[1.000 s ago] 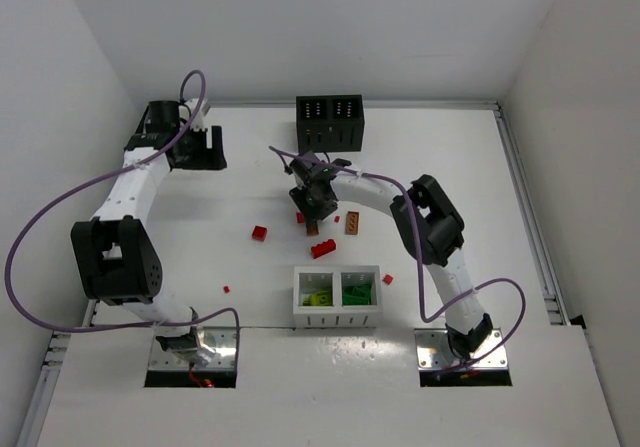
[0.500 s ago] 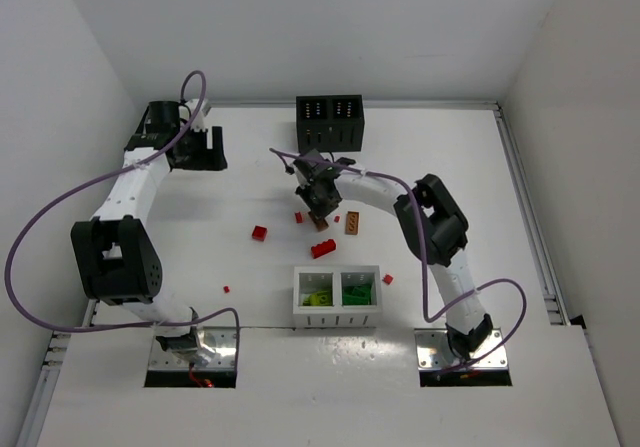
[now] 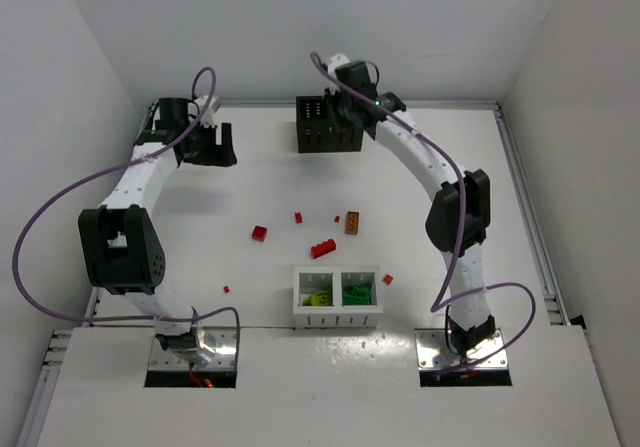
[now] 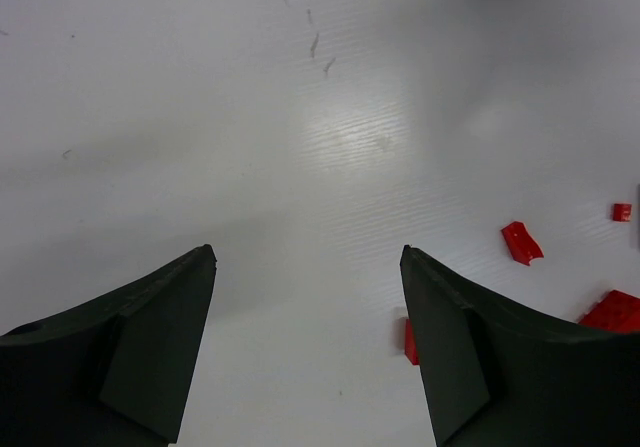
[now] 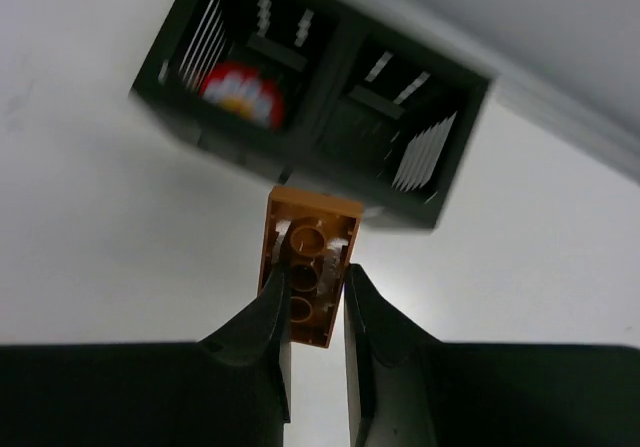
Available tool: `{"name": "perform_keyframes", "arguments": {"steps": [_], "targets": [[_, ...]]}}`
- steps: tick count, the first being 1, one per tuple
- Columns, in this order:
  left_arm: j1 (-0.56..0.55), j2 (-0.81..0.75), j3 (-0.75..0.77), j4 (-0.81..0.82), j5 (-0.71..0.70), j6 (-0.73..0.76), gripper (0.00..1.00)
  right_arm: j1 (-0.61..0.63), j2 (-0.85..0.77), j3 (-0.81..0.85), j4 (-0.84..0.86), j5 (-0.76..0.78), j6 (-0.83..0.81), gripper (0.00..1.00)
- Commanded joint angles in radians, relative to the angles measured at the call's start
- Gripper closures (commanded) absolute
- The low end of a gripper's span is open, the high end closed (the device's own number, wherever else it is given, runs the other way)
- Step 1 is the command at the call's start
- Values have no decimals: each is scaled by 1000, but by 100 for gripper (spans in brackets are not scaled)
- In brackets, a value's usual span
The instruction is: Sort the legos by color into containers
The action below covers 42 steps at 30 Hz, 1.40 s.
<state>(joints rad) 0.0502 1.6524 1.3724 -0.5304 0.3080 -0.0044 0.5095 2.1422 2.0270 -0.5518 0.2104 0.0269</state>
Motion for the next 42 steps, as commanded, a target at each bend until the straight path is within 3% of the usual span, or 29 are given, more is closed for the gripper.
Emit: {"name": "perform_keyframes", "arguments": {"steps": [1,5,22,29,36,42], "targets": [[-15,10,60,46,54,11,20,-25,105,171,69,78,-25,100],[-15,32,71,46,65,11,20,-63,225,343,101,92,-57,100],[-15,32,62,46,65,20,20,-120,315,343,273,86,-28,100],[-36,63,71,-35,43,73,22,-120,324,322,245,75,4,69],[-79,32,-2,-203,55,243,26,-120,315,312,236,32,24,61],[-165,-42,-91,-299,40,316,26,-120,282,312,213,0,47,61]]}}
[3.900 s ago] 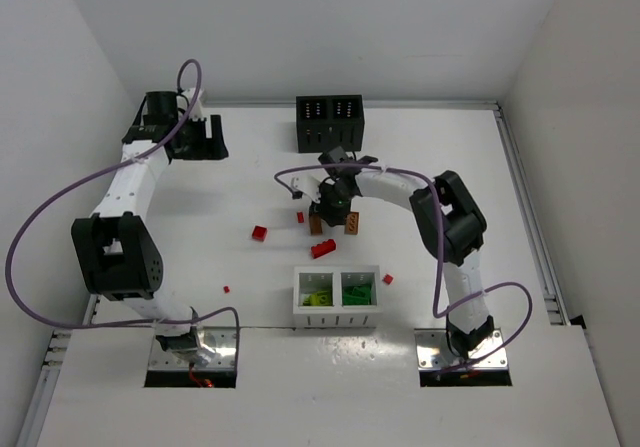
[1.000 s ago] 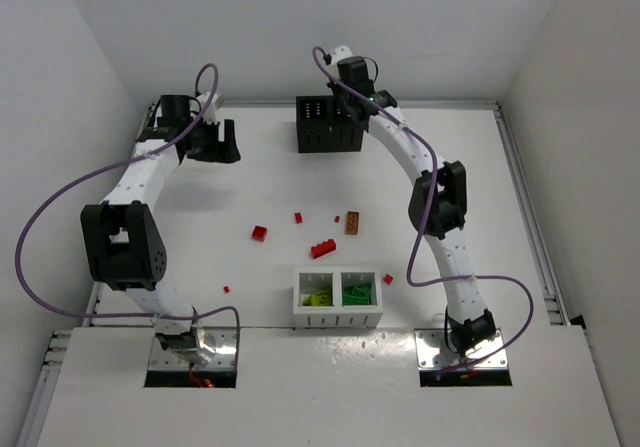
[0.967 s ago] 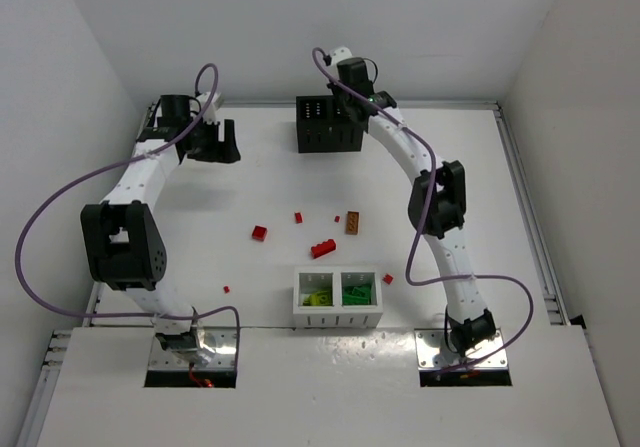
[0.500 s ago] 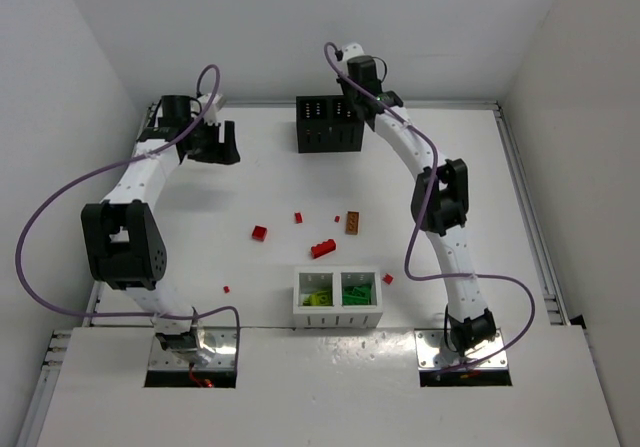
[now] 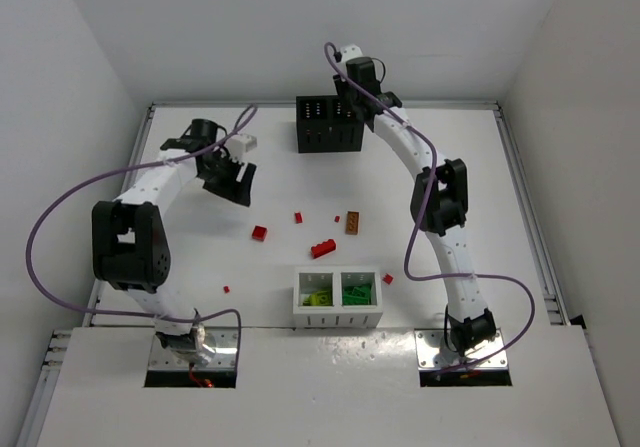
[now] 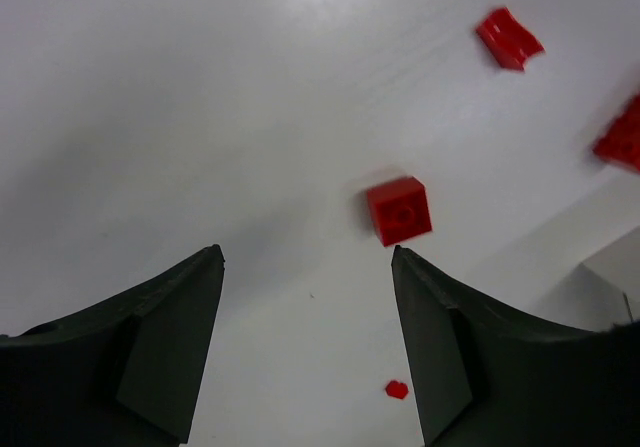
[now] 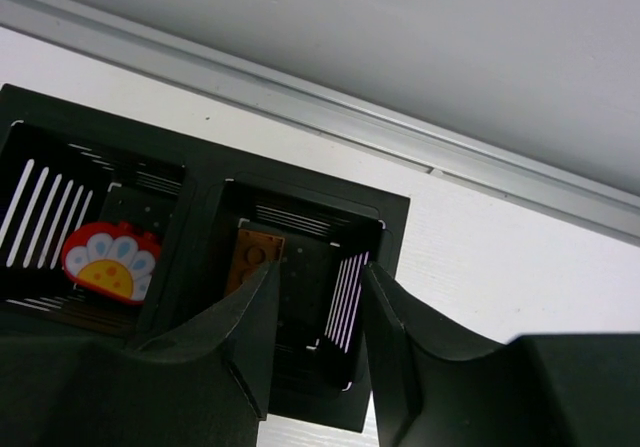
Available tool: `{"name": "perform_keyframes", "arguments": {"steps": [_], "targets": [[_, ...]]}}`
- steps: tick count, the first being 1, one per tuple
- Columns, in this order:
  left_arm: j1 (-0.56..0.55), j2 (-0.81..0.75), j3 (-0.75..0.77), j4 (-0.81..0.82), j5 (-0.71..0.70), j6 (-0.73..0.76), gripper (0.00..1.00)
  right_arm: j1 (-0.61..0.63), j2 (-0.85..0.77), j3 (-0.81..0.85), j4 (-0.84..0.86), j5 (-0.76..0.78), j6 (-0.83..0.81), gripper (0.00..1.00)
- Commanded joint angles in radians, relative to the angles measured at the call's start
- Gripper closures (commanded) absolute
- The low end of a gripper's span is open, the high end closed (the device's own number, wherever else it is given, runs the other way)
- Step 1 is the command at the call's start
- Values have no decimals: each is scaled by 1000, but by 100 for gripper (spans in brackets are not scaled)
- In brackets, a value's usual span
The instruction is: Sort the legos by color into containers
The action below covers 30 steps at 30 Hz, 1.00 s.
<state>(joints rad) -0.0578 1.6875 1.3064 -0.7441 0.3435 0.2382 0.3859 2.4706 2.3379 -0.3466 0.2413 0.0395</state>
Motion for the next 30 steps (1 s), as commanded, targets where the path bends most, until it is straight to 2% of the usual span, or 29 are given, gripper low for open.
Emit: {"name": "perform_keyframes", "arguments": {"steps": [1,4,11,17,22,26,29,30], "targets": [[-72,-77,-38,-99,5,73,26,4,-58,-9,8,-31,34,60],[-141,-91,-59,-139,-41,99,30,4,-108,-48,-17,-43,45,60],[-250,-39,-79,-184,-87,47,30,-5,-220,-190,-74,-100,45,60],[-270,-11,-88,-155,-97,-2,30,-24,-381,-376,-146,-186,45,60],[-270,17,-90,-121,-150,-42,30,-24,-504,-596,-195,-316,65,55],[-270,50,-81,-87,-163,-76,30,-24,-553,-696,-206,-349,98,24],[-280,89,-70,-87,-163,-85,30,-6,-562,-738,-215,-361,118,14],[-280,89,-59,-87,-163,-95,32,-5,-562,-753,-225,-349,131,14]]}}
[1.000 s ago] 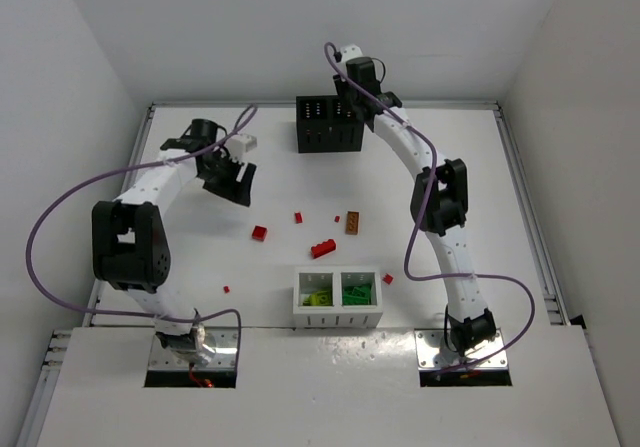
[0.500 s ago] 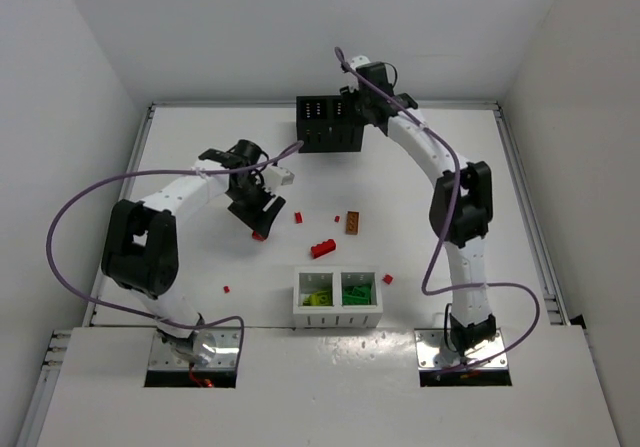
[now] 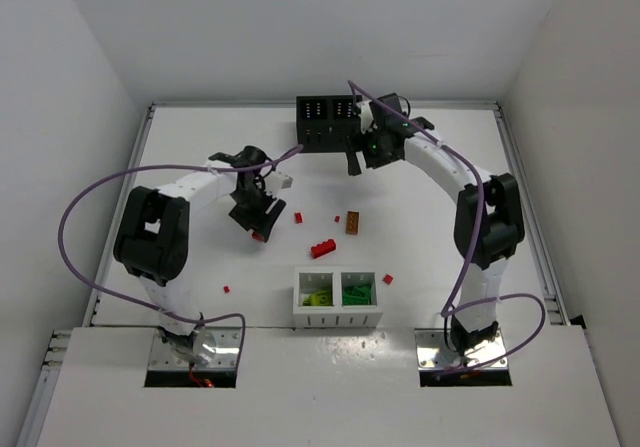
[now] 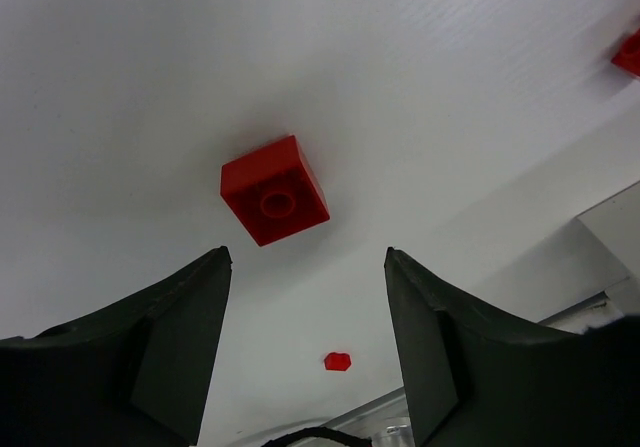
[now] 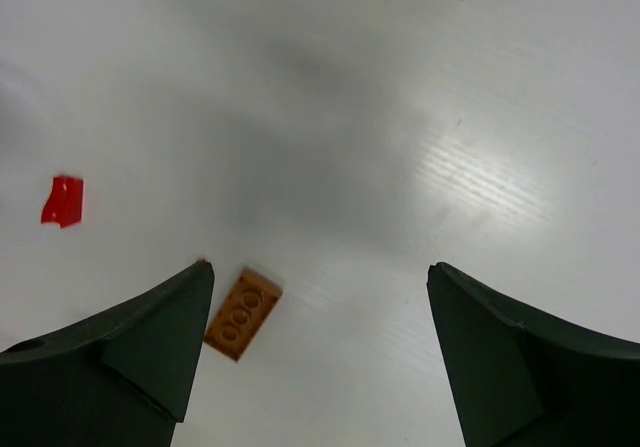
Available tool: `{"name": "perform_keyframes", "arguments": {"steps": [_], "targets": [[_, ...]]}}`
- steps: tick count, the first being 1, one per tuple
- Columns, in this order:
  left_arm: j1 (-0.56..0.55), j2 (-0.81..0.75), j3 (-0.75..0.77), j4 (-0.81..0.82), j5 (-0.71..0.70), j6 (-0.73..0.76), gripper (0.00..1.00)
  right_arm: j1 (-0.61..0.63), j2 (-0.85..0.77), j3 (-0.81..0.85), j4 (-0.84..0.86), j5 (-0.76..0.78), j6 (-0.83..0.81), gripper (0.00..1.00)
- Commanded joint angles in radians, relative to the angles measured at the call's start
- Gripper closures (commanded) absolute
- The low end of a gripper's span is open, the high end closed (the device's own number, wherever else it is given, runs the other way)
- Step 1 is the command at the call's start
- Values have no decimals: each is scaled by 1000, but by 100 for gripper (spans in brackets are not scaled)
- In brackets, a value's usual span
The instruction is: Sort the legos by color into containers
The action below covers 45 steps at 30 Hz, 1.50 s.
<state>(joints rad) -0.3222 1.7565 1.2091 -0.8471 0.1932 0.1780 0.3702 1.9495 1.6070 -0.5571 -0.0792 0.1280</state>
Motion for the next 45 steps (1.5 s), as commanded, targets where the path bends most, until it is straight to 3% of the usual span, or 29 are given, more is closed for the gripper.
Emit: {"name": "perform_keyframes", "arguments": {"steps": [1,6,10,17,19,23,28,45], "targets": [[-15,34,38,26,-12,-35,32,10,-50,-22,-15,-28,51,12],[-15,54,38,48,-23,-57,38,10,-50,-56,-26,-2,96,12],[-15,72,47,57,-34,-68,53,10,-41,-68,-35,-33,114,12],[-15,92,56,100,-43,-97,67,41,-52,-203,-4,-51,137,12],[-15,106,66,100,-43,-109,67,52,-52,-217,5,-42,137,12],[-15,116,66,100,-22,-109,46,61,-32,-193,5,-42,137,12],[-15,107,66,100,2,-109,44,61,-32,-196,-4,-60,137,12],[-6,150,55,140,31,-100,87,70,-1,-223,-3,-60,148,12]]}}
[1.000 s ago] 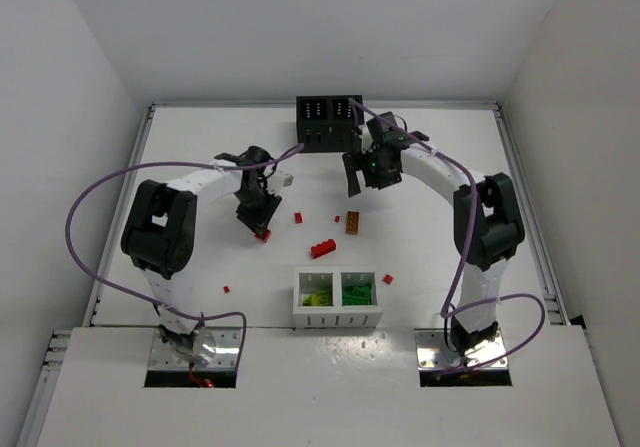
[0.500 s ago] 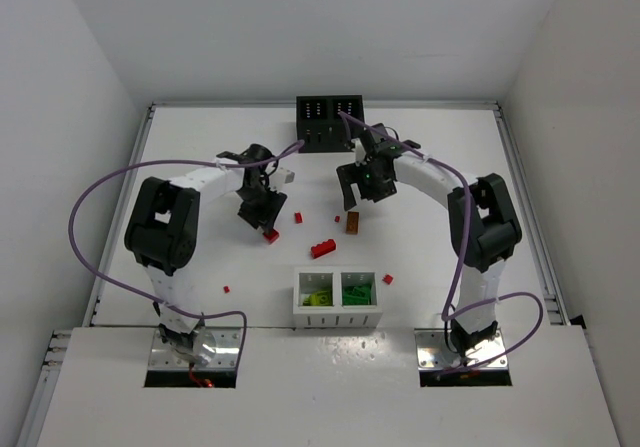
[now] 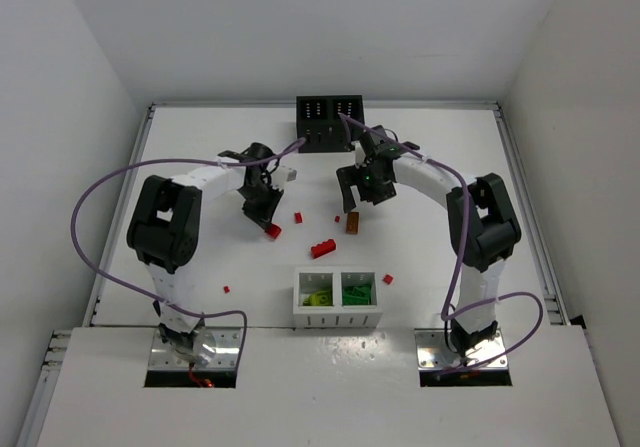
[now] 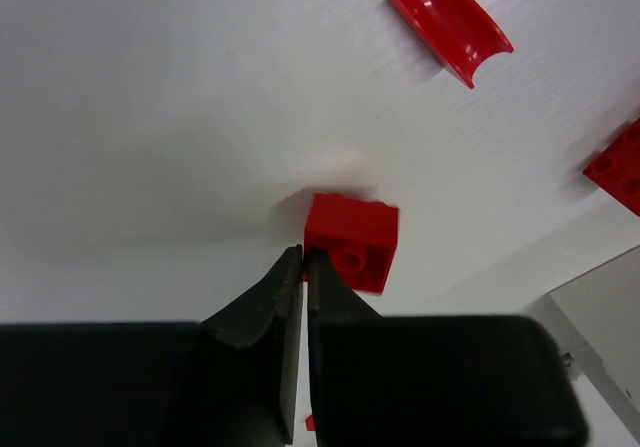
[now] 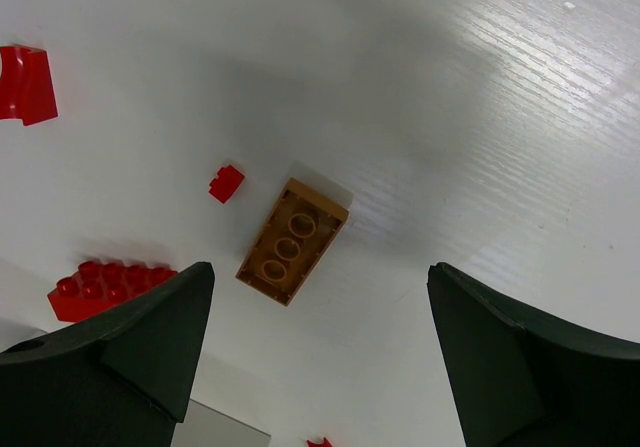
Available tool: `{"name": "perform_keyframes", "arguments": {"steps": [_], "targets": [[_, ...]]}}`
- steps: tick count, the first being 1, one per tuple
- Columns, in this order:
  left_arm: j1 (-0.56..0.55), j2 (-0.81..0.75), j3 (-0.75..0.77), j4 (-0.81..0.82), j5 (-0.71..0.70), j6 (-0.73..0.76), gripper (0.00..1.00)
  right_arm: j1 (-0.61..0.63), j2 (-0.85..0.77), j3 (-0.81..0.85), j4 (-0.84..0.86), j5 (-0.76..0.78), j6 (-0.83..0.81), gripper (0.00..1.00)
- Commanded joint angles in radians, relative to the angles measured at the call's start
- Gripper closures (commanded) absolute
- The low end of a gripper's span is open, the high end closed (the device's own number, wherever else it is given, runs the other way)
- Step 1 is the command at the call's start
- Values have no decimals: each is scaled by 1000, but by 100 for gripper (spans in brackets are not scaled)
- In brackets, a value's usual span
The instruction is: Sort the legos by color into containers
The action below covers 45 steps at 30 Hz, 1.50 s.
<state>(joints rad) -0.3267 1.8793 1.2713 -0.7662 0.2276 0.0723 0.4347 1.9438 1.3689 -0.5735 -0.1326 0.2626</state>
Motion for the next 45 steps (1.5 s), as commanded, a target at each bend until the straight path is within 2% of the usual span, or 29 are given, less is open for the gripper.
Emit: {"name": "perform_keyframes", "arguments": {"steps": [1,3,11,20,33,36,40,41,42,45], "targets": [[-2,17,-7,68,-4,6,90,6,4,15,14,-7,13,12],[8,5,-7,77,-4,6,95,6,4,15,5,2,13,12],[66,-48,25,77,-4,29,100,15,13,4,4,2,4,12],[75,-104,54,77,-4,20,100,47,24,4,4,-7,4,12],[94,-154,140,96,24,-17,100,65,112,-15,27,22,46,21],[103,-154,184,105,24,-26,100,65,121,-14,27,33,56,28],[103,-128,232,142,55,-55,100,65,132,-24,27,33,78,52],[103,-115,261,152,74,-69,100,65,132,-24,27,33,78,57],[103,-100,279,153,84,-69,100,65,132,-24,27,42,78,67],[103,-36,365,176,119,-92,100,65,118,-33,38,54,78,83]]}}
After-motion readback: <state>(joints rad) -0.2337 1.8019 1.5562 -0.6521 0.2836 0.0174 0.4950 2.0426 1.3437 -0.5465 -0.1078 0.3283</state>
